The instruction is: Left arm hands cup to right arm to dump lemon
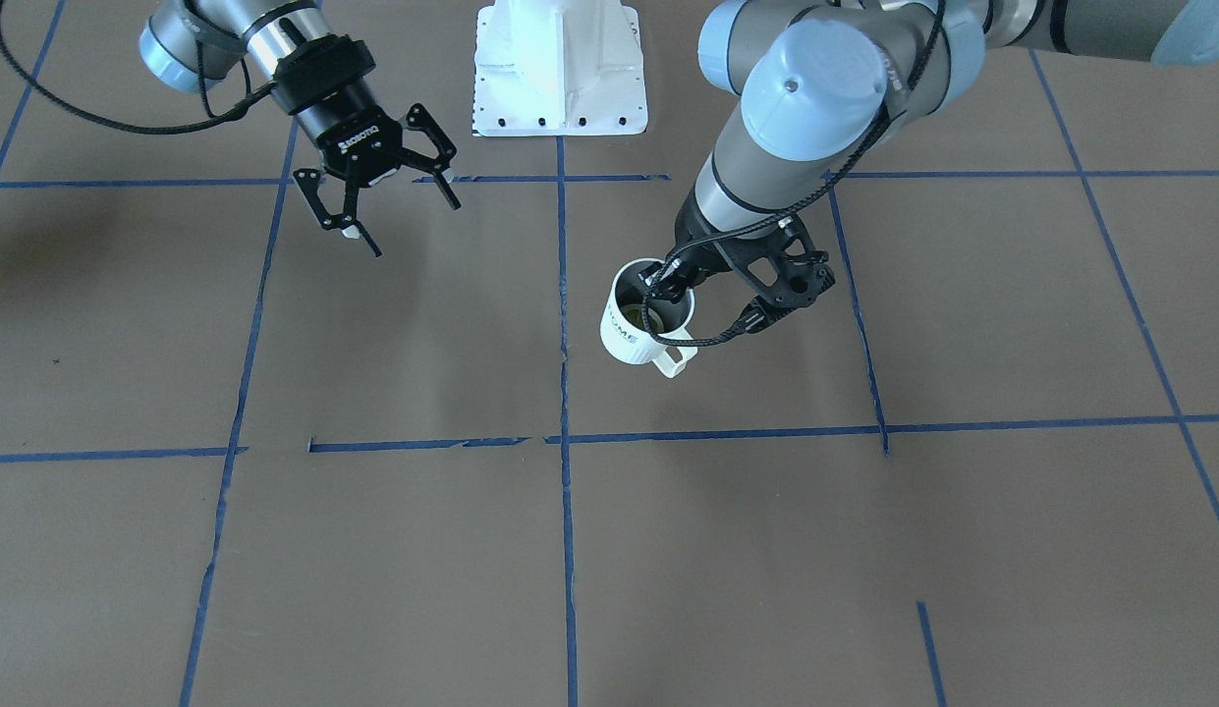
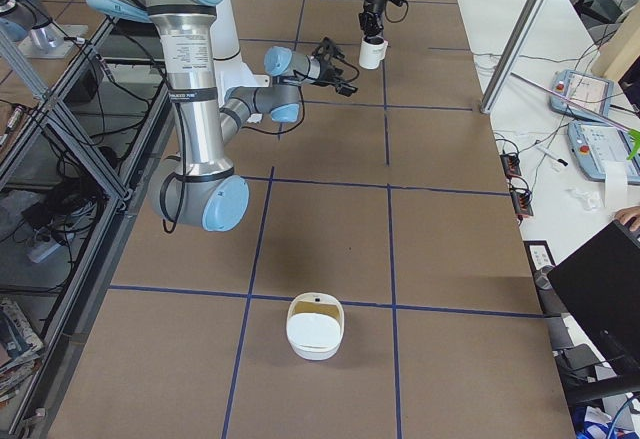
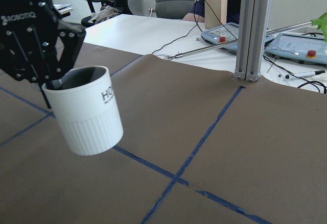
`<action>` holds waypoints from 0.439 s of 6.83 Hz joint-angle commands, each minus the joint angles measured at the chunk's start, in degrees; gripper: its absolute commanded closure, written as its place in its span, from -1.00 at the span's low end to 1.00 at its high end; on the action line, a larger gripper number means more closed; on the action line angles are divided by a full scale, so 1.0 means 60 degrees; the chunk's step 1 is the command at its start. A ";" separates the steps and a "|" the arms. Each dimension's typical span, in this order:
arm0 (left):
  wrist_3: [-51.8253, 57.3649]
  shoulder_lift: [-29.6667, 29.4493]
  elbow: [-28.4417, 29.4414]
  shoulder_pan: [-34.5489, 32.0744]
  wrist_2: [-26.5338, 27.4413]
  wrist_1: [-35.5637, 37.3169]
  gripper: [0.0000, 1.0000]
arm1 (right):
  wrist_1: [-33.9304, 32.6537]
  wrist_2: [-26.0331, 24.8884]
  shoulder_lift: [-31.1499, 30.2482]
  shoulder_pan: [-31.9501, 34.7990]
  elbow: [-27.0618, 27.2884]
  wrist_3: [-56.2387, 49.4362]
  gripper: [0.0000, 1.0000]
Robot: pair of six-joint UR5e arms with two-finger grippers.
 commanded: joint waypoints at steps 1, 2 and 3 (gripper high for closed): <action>-0.0256 -0.0585 0.0114 0.0177 0.0000 0.0212 1.00 | 0.0003 -0.0667 0.0279 -0.0634 -0.0159 -0.0714 -0.98; -0.0168 -0.0702 0.0026 0.0497 0.0000 0.0197 1.00 | 0.0003 -0.0842 0.0409 -0.0765 -0.0188 -0.1082 -0.98; -0.0167 -0.0863 -0.0004 0.0790 0.0000 0.0197 1.00 | 0.0003 -0.0901 0.0744 -0.0839 -0.0435 -0.1086 -0.98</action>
